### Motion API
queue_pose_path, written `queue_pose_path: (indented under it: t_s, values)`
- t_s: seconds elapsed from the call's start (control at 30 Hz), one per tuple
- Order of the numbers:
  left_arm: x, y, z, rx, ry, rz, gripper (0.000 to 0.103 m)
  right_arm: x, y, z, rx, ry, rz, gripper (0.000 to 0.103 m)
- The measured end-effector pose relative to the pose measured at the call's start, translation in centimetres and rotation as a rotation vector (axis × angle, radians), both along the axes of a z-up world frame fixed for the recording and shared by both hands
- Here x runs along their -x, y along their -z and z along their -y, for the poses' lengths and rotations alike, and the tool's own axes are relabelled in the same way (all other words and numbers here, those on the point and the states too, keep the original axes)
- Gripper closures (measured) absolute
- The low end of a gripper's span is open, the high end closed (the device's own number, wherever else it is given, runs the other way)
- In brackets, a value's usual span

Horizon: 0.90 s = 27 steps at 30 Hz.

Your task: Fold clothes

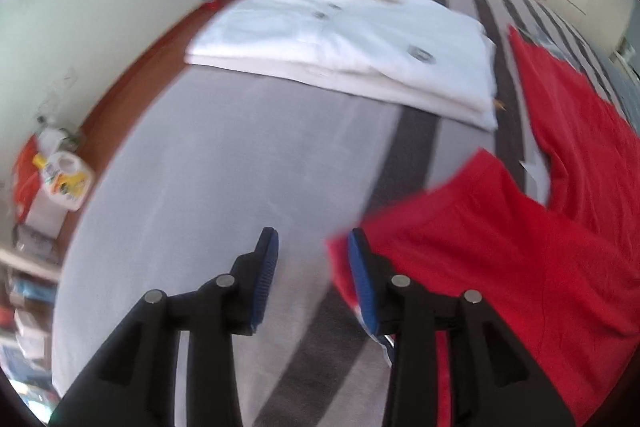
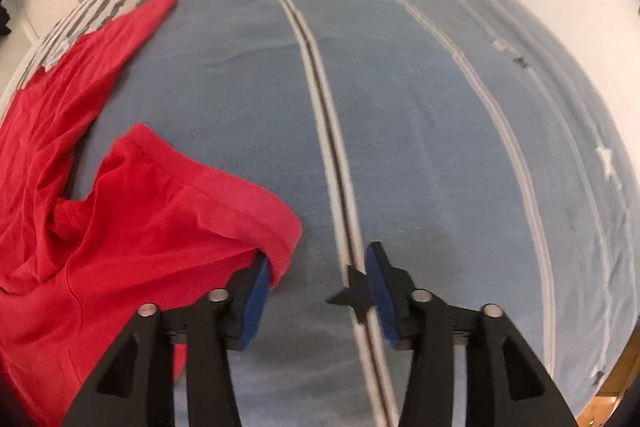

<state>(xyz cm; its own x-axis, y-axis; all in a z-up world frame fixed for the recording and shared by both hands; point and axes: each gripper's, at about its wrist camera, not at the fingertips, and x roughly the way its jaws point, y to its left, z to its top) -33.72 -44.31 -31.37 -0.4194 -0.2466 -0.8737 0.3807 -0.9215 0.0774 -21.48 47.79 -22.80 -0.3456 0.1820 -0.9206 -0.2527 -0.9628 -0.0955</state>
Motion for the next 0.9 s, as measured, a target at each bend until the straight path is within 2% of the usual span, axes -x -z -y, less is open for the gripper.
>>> queue_pose_path:
  t_s: [0.03,0.13,0.27,0.33,0.43,0.57,0.67,0.77,0.83,0.9]
  values:
    - [-0.4,-0.1,-0.3,-0.014,-0.008,-0.003,0.069,-1.7,-0.9,-0.1,-0.013,-0.007,0.001,0.050]
    - [-2.5,-0.5,-1.0,-0.069,0.002,-0.009,0.069,-2.7,-1.0,0.4,-0.024,0.017,0.006,0.050]
    - [-5.5,-0.3,-3.9,-0.189,0.088,0.039,0.069,-4.5,-1.5,1.4,-0.044,0.038,-0.011,0.050]
    - [-7.6,0.5,-5.7,-0.247,0.123,0.070,0.069,-5.3,-1.3,1.8,0.004,0.060,-0.007,0.050]
    - [-11.7,1.7,-9.3,-0.328,0.174,0.108,0.069,-7.4,-1.4,4.0,0.129,0.054,-0.012,0.050]
    - [-14.9,3.4,-11.8,-0.449,0.189,0.117,0.069,-11.8,-1.6,8.8,0.233,0.020,-0.014,0.050]
    - [-15.5,3.8,-12.3,-0.526,0.174,0.093,0.069,-15.6,-1.3,11.5,0.352,0.075,-0.020,0.049]
    - [-15.2,3.9,-12.7,-0.560,0.179,0.066,0.069,-18.0,-0.5,13.8,0.458,0.101,-0.020,0.049]
    - [-15.1,3.8,-12.8,-0.590,0.184,0.052,0.069,-18.7,0.2,15.0,0.514,0.110,-0.026,0.049]
    - [-15.0,4.1,-12.8,-0.658,0.184,0.043,0.069,-18.9,0.9,16.1,0.550,0.121,-0.028,0.049]
